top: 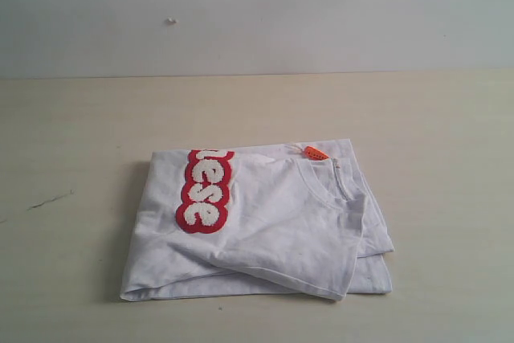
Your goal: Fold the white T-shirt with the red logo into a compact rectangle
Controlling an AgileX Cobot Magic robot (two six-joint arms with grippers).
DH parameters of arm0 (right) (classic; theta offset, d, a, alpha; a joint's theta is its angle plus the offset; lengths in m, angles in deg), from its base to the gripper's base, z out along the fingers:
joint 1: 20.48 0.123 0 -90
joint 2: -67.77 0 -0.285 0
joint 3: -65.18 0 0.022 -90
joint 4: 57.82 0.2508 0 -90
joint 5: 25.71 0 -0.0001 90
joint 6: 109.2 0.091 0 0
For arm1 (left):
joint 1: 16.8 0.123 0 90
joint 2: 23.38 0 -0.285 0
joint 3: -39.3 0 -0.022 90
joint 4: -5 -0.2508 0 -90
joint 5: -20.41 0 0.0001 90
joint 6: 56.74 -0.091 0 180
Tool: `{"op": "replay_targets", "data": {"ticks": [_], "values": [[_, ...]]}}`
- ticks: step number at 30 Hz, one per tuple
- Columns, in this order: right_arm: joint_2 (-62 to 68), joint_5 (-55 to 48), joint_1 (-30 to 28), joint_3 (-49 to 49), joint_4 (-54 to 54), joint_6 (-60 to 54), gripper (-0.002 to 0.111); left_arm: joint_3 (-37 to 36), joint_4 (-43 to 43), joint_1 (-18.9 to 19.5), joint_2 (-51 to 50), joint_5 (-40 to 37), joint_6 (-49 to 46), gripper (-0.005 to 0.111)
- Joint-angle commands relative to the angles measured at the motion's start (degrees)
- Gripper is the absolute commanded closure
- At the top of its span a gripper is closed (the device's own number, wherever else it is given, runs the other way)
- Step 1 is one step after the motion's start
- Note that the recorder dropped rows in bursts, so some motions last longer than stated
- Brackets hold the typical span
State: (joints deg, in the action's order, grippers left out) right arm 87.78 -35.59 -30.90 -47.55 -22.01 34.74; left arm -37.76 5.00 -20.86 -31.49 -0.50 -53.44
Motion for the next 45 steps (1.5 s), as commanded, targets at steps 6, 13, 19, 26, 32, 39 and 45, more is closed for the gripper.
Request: {"op": "replay_targets", "data": {"ticks": [6,13,19,26,32,39,45], "values": [[-7.6,1.4,-3.6,4.8,0.2,1.8,0.108,-0.2,0.7,0.1,0.3,0.6,0.0,0.107],[-7.6,4.2,-3.6,4.8,0.2,6.0,0.108,-0.2,0.7,0.1,0.3,0.6,0.0,0.107],[-7.6,6.1,-3.6,4.8,-5.8,12.4,0.108,-0.2,0.7,0.1,0.3,0.6,0.0,0.107],[-8.5,6.1,-3.6,4.8,-32.3,36.1,0.108,-0.2,0.7,0.1,0.3,0.6,0.0,0.107],[-8.5,-0.2,-3.6,5.1,-36.9,40.4,0.108,-0.2,0.7,0.1,0.3,0.6,0.0,0.107],[-11.3,-6.9,-4.4,5.6,-37.5,40.1,0.108,-0.2,0.7,0.1,0.3,0.6,0.0,0.107],[-12.2,-11.5,-4.4,5.6,-37.1,37.6,0.108,-0.2,0.7,0.1,0.3,0.6,0.0,0.107]]}}
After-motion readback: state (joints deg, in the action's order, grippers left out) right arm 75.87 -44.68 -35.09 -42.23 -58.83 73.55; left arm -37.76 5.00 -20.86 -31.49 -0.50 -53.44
